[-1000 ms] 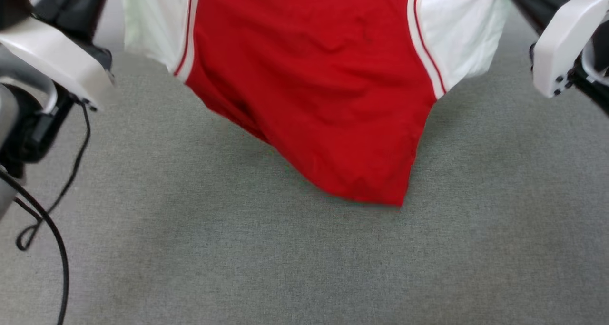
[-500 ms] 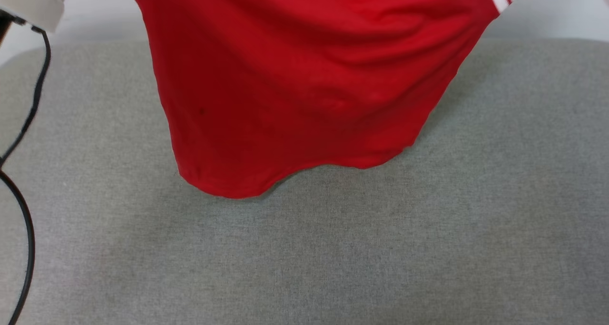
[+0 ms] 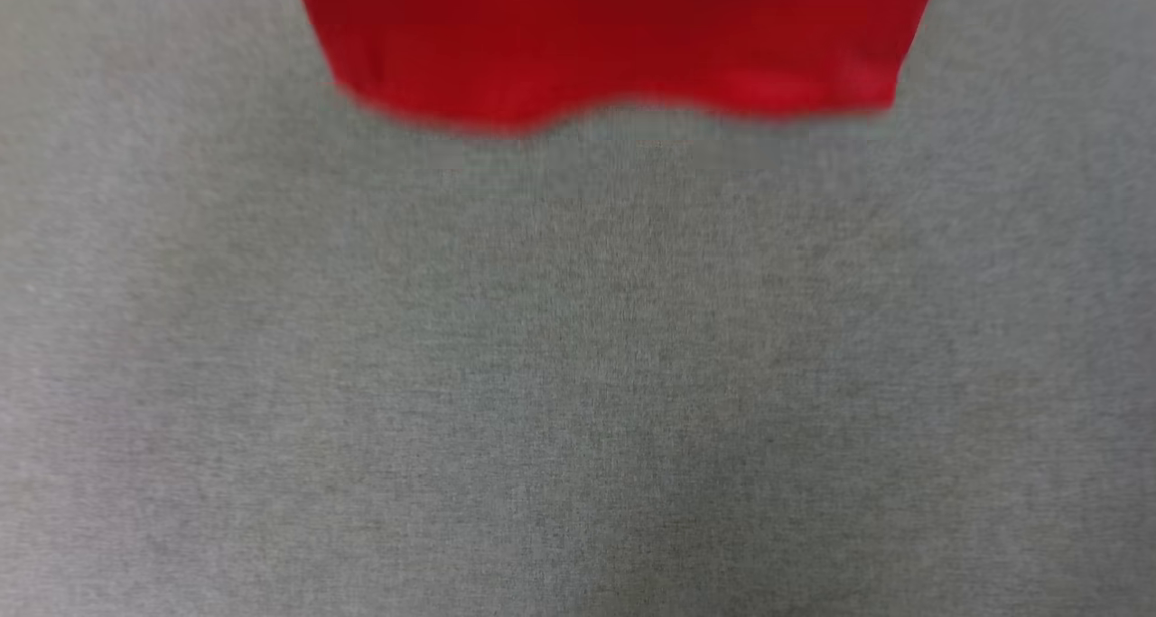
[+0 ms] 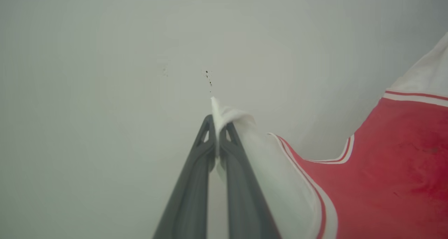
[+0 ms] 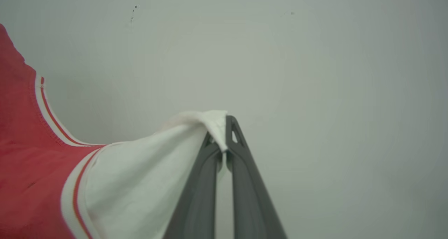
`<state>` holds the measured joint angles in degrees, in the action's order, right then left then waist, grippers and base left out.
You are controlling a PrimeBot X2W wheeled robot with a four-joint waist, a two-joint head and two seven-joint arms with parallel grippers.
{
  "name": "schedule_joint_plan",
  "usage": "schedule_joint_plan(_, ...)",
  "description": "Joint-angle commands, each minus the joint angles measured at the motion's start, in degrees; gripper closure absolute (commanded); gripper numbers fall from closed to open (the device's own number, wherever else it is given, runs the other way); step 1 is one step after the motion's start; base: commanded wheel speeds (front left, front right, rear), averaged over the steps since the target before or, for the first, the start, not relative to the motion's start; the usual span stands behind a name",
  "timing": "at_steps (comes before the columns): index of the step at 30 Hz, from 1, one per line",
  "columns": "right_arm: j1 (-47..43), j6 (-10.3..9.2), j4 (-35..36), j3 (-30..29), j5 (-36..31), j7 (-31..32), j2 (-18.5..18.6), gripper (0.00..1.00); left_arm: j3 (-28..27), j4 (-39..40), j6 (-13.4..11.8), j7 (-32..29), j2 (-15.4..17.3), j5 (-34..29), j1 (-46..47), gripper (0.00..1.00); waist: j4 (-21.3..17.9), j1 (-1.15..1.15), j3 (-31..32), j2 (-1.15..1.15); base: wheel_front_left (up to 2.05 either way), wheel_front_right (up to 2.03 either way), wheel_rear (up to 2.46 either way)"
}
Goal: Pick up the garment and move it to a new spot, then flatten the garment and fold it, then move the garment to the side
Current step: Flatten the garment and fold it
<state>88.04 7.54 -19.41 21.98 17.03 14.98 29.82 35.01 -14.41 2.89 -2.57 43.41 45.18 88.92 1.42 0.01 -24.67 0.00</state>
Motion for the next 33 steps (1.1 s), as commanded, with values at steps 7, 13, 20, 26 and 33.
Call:
schedule_joint_plan(7,14.8,-0.10,-8.6,-0.5,-5.6,-5.9,-3.9,1.00,-1.4,-9.5,2.5,3.7,-3.3,-2.0,13.4,1.00,-0.4,-0.01,-8.7,0.00,0.00,0.00,0.00)
schedule_joint_plan(13,20.9,-0.09,-15.3,-1.3,-7.9,-9.3,-6.9,1.00,-1.7,-16.1,3.5,6.3,-5.1,-1.1,17.8,1.00,-0.1,-0.01,-11.6,0.00,0.00,0.00,0.00)
schedule_joint_plan(20,18.2,-0.09,-21.2,0.4,-7.5,-13.1,-8.8,1.00,0.4,-21.2,4.3,9.9,-5.6,0.3,13.2,1.00,0.7,-0.01,-13.6,0.00,0.00,0.00,0.00)
schedule_joint_plan(26,11.8,-0.09,-24.1,2.9,-4.5,-16.5,-8.8,1.00,1.9,-22.2,4.4,14.1,-5.0,2.5,3.9,1.00,0.7,-0.01,-12.1,0.00,0.00,0.00,0.00)
schedule_joint_plan(33,-0.6,-0.09,-22.6,6.6,1.6,-18.8,-7.0,1.00,1.3,-18.4,4.0,17.0,-3.0,5.3,-11.0,1.00,0.3,-0.01,-7.5,0.00,0.00,0.00,0.00)
